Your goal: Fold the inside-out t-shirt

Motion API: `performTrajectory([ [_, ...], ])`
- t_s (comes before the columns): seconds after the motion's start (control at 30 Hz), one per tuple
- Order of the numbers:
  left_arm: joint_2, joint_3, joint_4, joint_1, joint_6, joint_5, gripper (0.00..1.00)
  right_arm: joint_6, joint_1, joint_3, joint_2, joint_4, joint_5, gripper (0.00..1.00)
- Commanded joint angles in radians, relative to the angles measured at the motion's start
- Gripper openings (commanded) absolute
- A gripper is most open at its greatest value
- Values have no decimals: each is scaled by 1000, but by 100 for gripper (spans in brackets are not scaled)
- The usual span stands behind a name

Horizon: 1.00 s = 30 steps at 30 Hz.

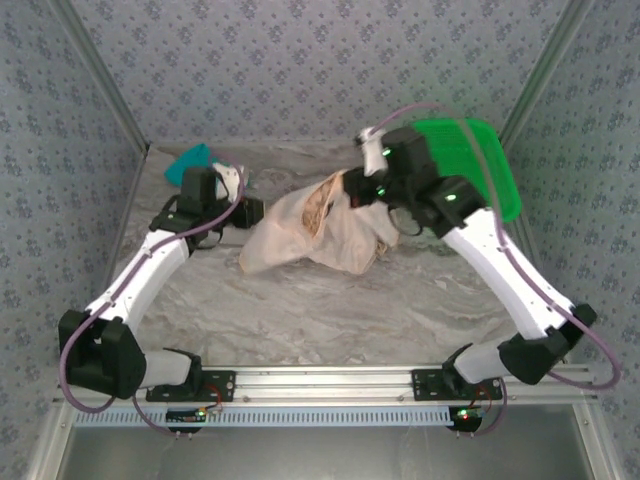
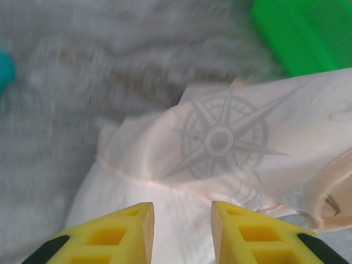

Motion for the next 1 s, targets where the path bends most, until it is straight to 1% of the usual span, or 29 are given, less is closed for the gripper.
performTrajectory([
  [0.0, -21, -120, -20, 56, -117, -10, 35, 53, 49, -124, 69, 18, -149, 0],
  [0.03, -27, -151, -14, 69, -126, 21, 37, 55, 65, -145, 89, 16, -173, 0],
  [0.1, -53, -206, 10, 74, -121, 94, 46, 96, 101, -195, 126, 36, -214, 0],
  [0.13, -68, -224, 38, 72, -119, 139, 49, 105, 110, -211, 140, 50, -246, 6],
  [0.17, -89, -244, 64, 61, -122, 162, 51, 118, 111, -224, 161, 56, -286, 19],
  [0.2, -110, -259, 83, 45, -129, 163, 52, 124, 102, -229, 173, 45, -297, 29],
  [0.23, -122, -261, 90, 31, -131, 156, 53, 124, 84, -230, 178, 28, -300, 35],
  [0.3, -135, -256, 91, -2, -142, 144, 55, 120, 11, -244, 169, -15, -286, 49],
  [0.37, -129, -247, 102, -36, -159, 145, 57, 107, -69, -292, 145, -32, -284, 56],
  [0.4, -120, -243, 111, -59, -167, 142, 57, 110, -116, -328, 132, -37, -270, 58],
  [0.47, -96, -225, 118, -103, -169, 143, 58, 115, -182, -405, 118, -20, -267, 57],
  [0.53, -72, -194, 114, -155, -152, 150, 59, 105, -220, -488, 115, -1, -246, 57],
  [0.63, -24, -138, 112, -279, -73, 89, 63, 80, -264, -570, 129, 29, -203, 59],
  [0.7, 15, -118, 143, -362, -30, 40, 64, 82, -295, -608, 150, 60, -254, 58],
  [0.77, 52, -120, 203, -403, -16, 37, 67, 101, -294, -650, 162, 119, -305, 58],
  [0.83, 85, -126, 251, -422, -5, 43, 70, 137, -280, -691, 183, 193, -362, 57],
  [0.87, 99, -125, 270, -428, 5, 43, 71, 157, -270, -705, 195, 223, -380, 52],
  [0.9, 113, -125, 284, -431, 23, 48, 72, 168, -262, -712, 206, 242, -386, 45],
  [0.97, 136, -127, 316, -435, 61, 64, 73, 160, -250, -712, 214, 260, -370, 34],
])
